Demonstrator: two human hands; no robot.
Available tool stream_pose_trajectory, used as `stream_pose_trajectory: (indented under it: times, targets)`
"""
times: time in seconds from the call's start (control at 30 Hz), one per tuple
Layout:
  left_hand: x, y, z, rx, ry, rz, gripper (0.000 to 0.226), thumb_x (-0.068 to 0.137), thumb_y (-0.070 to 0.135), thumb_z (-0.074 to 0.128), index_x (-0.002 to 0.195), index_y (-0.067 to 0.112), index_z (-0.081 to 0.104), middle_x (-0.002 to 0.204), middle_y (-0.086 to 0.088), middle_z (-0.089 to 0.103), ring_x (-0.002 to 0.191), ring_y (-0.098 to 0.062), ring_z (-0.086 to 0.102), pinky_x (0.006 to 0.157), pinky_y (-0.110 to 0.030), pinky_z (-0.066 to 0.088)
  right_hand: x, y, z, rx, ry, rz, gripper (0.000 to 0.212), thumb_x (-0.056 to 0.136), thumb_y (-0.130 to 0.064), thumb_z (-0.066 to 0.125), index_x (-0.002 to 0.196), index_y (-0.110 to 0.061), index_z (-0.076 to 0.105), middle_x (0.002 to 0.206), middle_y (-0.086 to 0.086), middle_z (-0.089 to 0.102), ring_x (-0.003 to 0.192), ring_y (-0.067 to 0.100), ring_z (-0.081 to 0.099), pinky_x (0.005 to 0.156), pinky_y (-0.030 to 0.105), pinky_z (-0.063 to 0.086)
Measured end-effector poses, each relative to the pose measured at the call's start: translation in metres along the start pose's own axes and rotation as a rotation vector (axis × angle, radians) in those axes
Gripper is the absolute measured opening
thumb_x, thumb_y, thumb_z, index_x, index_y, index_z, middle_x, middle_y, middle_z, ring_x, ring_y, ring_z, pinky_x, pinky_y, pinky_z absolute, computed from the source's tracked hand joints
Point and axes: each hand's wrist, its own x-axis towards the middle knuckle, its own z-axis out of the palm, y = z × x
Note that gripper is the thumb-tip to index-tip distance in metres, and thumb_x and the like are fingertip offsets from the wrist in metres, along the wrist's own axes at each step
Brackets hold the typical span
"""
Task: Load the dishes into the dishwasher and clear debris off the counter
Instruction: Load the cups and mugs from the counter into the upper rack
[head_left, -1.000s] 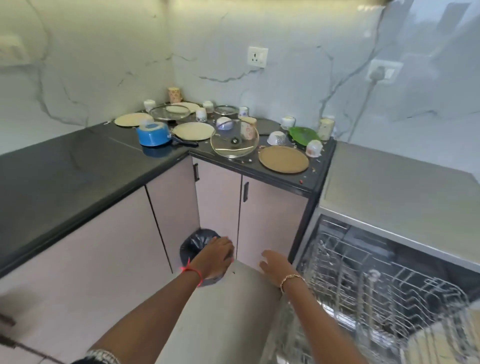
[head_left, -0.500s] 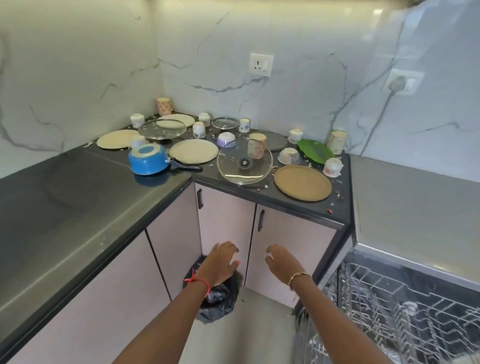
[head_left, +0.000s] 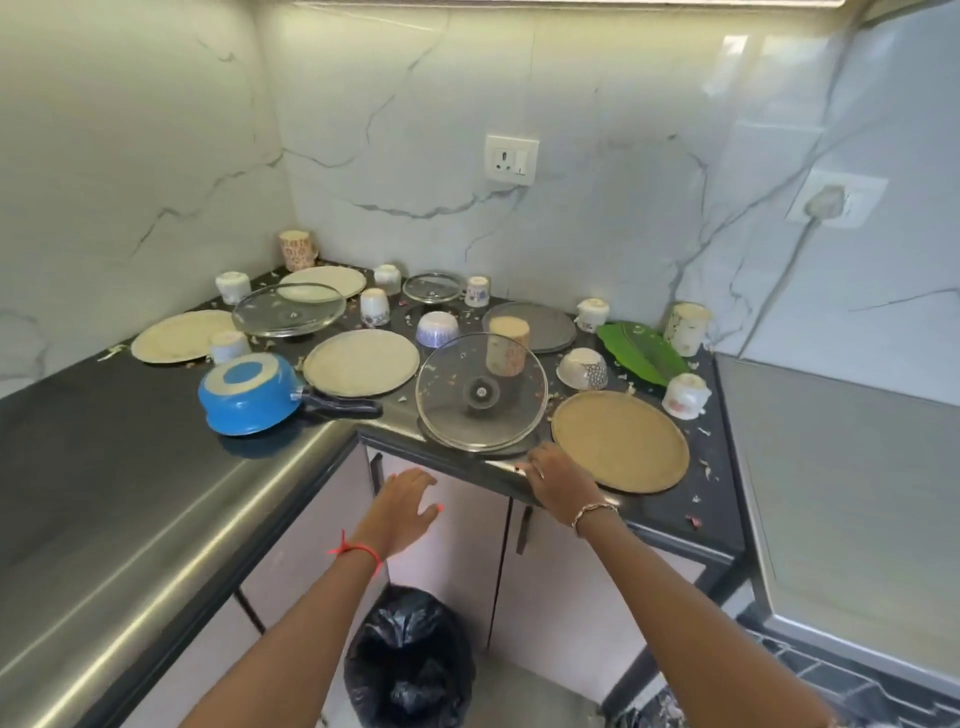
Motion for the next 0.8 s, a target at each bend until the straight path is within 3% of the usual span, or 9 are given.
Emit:
stream_pose_trajectory:
  times: [0.23,0.43,0.57,0.63,0.7,0.8]
  targets:
    - [0.073,-0.041,-0.033,-0.055,0.083,-0.047,0.044,0.092,0.018,0.054,0.132,0.003,0.044,0.135,-0.011,0.047,0.13,-0.025,0.038,0.109,-0.033,0.023,0.099,-0.01,-0.04,-0.008,0.11,-0.019,0.03,0.096,-0.02,0.042,0.119,-0.001,0.051,0.121,0.015,0.049,0.114,0.029,0.05,0.098,0.037,0.041]
    - [0.128,-0.086,-0.044,-0.082,-0.026,-0.037,0.069,0.083,0.001,0.051,0.145,0.001,0.021,0.152,-0.013,0.023,0.142,-0.023,0.019,0.114,-0.022,0.009,0.188,-0.018,-0.065,0.013,0.19,0.042,0.036,0.096,-0.018,0.042,0.124,0.005,0.047,0.126,0.022,0.045,0.117,0.035,0.046,0.097,0.038,0.038]
    - [0.163,-0.106,-0.042,0.076,-0.236,0.029,0.088,0.089,0.034,0.058,0.149,0.003,0.001,0.157,-0.011,-0.004,0.145,-0.022,-0.003,0.116,-0.028,-0.002,0.241,-0.017,-0.069,-0.008,0.179,0.128,0.041,0.097,-0.021,0.041,0.129,0.004,0.042,0.131,0.023,0.04,0.119,0.037,0.044,0.099,0.041,0.036]
    - [0.176,-0.113,-0.038,0.185,-0.323,0.073,0.095,0.088,0.058,0.045,0.149,0.005,-0.005,0.157,-0.009,-0.011,0.145,-0.021,-0.009,0.116,-0.031,-0.006,0.262,-0.016,-0.07,-0.034,0.183,0.175,0.042,0.097,-0.023,0.04,0.131,0.003,0.039,0.133,0.023,0.038,0.121,0.037,0.041,0.101,0.041,0.034]
    - [0.182,-0.116,-0.032,0.247,-0.359,0.137,0.113,0.071,0.083,0.02,0.149,0.006,-0.007,0.157,-0.008,-0.012,0.145,-0.018,-0.012,0.113,-0.027,-0.012,0.283,-0.013,-0.068,-0.063,0.179,0.212,0.046,0.097,-0.026,0.04,0.134,0.001,0.036,0.136,0.023,0.035,0.123,0.037,0.039,0.102,0.042,0.034]
    - [0.182,-0.12,-0.025,0.241,-0.363,0.201,0.125,0.056,0.092,0.003,0.148,0.008,-0.011,0.156,-0.007,-0.015,0.144,-0.016,-0.015,0.11,-0.024,-0.015,0.304,-0.009,-0.065,-0.084,0.15,0.287,0.053,0.095,-0.036,0.044,0.138,-0.008,0.035,0.144,0.02,0.028,0.128,0.038,0.036,0.102,0.043,0.036]
